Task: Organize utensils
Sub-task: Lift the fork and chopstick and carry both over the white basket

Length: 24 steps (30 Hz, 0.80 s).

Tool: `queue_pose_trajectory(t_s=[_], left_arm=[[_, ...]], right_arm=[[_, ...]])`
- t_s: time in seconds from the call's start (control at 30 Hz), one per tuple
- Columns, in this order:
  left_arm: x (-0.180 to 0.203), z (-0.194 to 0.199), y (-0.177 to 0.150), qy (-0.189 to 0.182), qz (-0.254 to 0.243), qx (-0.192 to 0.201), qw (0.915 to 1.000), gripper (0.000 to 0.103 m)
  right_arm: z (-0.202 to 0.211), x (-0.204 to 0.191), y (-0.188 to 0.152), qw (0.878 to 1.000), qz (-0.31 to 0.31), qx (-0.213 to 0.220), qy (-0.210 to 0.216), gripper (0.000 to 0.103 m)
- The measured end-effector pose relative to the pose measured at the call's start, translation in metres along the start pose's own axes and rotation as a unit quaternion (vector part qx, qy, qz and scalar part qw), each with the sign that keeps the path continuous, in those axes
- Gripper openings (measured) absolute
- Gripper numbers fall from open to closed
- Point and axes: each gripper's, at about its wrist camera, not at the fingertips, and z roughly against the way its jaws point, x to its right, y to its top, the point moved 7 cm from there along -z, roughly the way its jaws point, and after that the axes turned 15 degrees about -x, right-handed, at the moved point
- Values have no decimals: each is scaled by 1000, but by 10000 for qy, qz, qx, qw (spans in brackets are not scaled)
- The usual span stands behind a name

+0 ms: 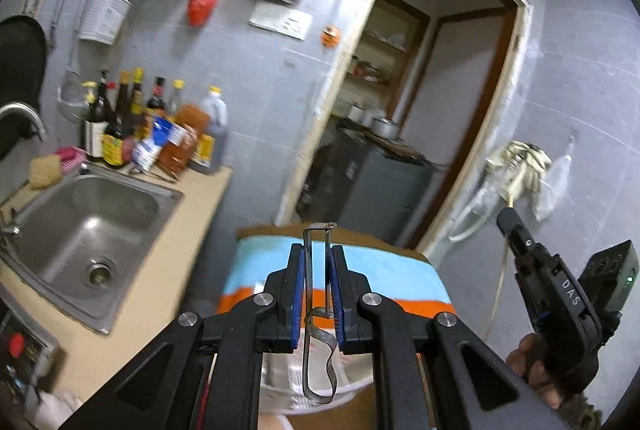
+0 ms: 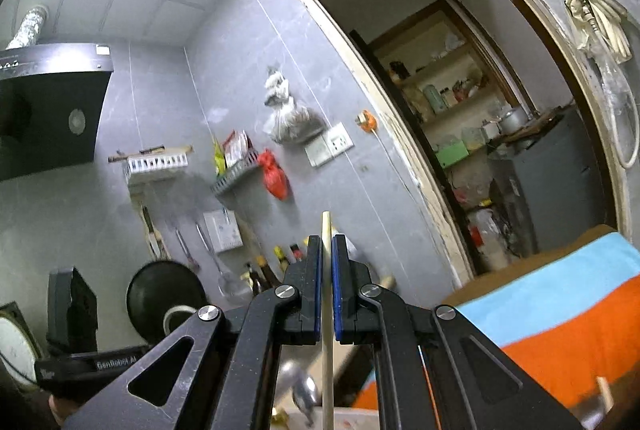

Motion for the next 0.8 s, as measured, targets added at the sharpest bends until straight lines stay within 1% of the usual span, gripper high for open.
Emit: queue_pose_trajectory(t_s=[0.07,0.17,0.3,0.37,0.53,0.6,0.73,0.8], left_arm=[[-13,-4,6,99,68,25,9999,12],[-24,-12,8,263,69,26,9996,12],[-30,-29,1,373,43,-82,9993,12],[-33,-39,-3,472,13,-143,9988,12],[-32,-56,-12,524,-80,-233,9983,12],[-31,-62,-15,494,-111,-262,9984,12],[-26,-72,-18,549,-233,-292,9978,12],[-26,-76,-20,548,-218,-320,9977,12]], right_arm=[[-13,-3,-2,9999,-34,79,-67,4],[-28,4,-10,9990,-132,227,-360,4],[-38,18,-22,9965,-429,496,-527,4],[-43,23,-29,9954,-479,539,-632,4],[-58,22,-40,9941,-227,429,-968,4],[-56,23,-41,9927,-67,461,-1112,4],[-55,24,-39,9915,132,467,-1209,4],[-53,22,-37,9912,198,485,-1220,4]])
